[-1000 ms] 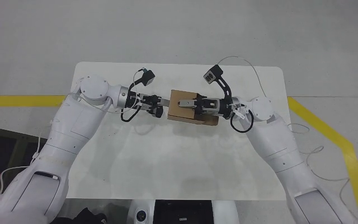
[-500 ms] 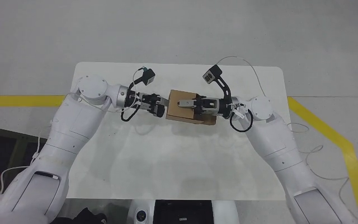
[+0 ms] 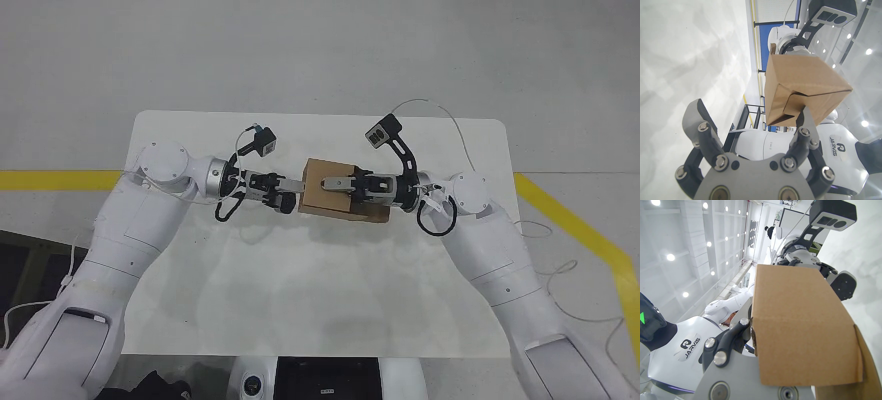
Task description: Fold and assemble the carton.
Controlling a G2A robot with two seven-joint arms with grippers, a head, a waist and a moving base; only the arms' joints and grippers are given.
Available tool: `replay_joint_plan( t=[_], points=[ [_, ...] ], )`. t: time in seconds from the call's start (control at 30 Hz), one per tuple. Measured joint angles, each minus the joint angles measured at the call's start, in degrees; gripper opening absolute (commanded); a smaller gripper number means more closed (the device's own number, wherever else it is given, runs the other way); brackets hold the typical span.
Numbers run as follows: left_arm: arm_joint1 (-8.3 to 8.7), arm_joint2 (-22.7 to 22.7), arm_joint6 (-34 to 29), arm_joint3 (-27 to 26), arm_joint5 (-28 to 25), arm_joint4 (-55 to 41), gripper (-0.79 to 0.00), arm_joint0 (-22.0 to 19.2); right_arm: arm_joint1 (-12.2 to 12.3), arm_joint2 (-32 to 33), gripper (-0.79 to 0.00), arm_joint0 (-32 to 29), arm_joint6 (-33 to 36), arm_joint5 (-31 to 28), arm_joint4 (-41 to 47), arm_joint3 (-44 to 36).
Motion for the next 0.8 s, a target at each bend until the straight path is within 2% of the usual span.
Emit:
replay_joint_plan(
  t=[0.8],
  points=[
    [-1.48,2.1,0.0,1.6,-1.4,-1.1,0.000,-1.6,-0.3,0.5,-0.785,-0.3,0.5,-0.3,0.3,-0.3]
  ],
)
